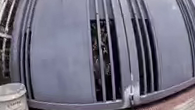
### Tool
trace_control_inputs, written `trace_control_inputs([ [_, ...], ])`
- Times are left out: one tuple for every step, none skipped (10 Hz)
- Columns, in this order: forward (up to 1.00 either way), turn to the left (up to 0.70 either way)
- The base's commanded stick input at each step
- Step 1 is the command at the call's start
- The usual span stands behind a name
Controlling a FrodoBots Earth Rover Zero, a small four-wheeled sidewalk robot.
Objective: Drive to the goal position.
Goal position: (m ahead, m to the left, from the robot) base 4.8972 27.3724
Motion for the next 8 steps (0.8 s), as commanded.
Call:
trace_control_inputs([
  [0.00, 0.00],
  [0.00, 0.00],
  [0.00, 0.00],
  [0.00, 0.00],
  [0.00, 0.00],
  [0.00, 0.00],
  [0.00, 0.00],
  [0.00, 0.00],
])
